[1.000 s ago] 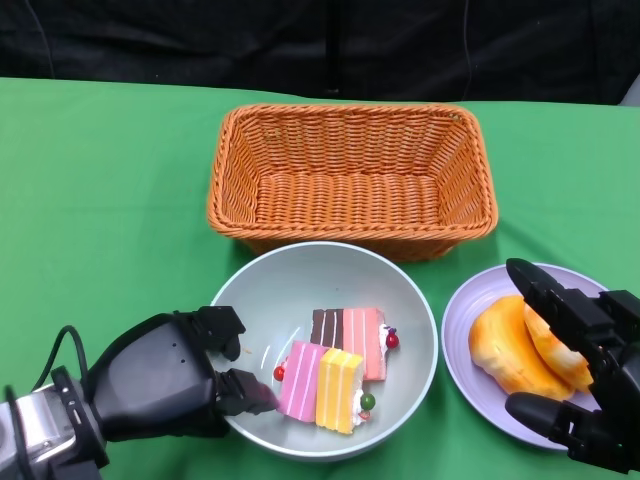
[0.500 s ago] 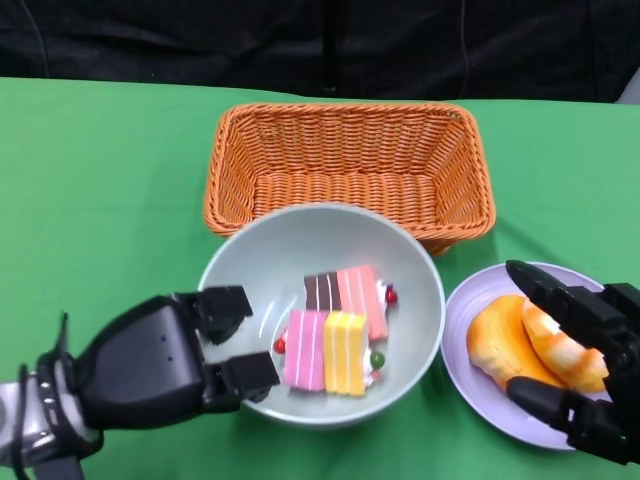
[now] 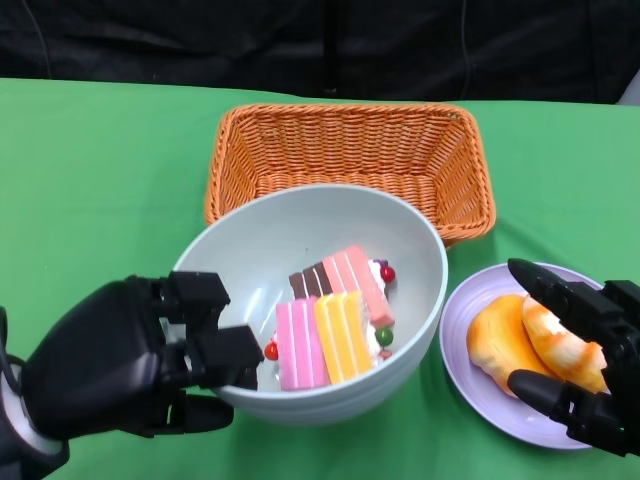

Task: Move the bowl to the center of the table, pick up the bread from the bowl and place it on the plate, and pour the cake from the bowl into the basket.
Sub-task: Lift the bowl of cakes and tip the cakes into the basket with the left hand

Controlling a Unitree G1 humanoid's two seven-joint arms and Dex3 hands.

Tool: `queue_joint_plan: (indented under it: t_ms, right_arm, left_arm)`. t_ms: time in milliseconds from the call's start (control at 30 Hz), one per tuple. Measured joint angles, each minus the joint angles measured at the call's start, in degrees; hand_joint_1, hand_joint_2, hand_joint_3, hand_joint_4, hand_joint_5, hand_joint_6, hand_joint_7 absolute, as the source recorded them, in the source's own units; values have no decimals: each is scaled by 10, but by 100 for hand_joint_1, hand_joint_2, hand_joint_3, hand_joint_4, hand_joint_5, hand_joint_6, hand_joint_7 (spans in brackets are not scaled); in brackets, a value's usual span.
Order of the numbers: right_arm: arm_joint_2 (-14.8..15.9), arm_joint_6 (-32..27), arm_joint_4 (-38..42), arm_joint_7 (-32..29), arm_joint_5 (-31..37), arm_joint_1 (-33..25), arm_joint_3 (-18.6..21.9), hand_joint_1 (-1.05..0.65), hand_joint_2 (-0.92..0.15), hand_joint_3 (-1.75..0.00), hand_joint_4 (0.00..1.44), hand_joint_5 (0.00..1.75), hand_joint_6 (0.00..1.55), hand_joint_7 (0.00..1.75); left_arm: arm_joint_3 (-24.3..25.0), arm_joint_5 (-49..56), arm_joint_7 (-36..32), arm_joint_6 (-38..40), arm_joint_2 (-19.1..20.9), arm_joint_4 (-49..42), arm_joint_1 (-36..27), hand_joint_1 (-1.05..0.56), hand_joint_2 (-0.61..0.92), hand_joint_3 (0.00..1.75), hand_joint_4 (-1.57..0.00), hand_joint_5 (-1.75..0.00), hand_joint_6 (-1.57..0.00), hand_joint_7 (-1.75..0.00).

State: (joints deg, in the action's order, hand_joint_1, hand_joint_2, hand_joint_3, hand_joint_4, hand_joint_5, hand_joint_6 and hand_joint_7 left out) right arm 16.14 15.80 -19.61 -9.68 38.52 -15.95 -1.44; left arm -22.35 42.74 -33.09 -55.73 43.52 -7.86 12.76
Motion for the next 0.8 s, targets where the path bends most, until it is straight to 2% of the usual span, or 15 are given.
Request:
queue_joint_plan:
  t_ms: [100,167,367,567,800]
  right_arm:
    - [0,-1,4,-1,4,0,-4,-52,-92,-28,42,80,47,14]
    - [0,-1,7,-4,10,1,-8,-52,-92,-28,42,79,46,13]
    - [0,0,15,-7,12,1,-8,-51,-92,-26,44,81,47,13]
    - [1,1,30,-7,14,2,-9,-53,-92,-27,44,81,47,13]
    - [2,8,49,-10,14,6,-10,-55,-92,-29,44,81,46,12]
  left_arm:
    - [17,-47,45,-5,-23,5,-5,-17,27,151,-103,-175,-76,-175]
    - [27,-74,77,-4,-40,5,-5,-14,25,149,-104,-175,-77,-175]
    - [32,-209,215,50,-86,24,-6,-13,15,167,-105,-175,-82,-175]
    - [46,-299,291,123,-177,31,-5,-6,19,171,-104,-175,-84,-175]
    - [61,-326,341,206,-269,14,30,-4,17,175,-106,-175,-85,-175]
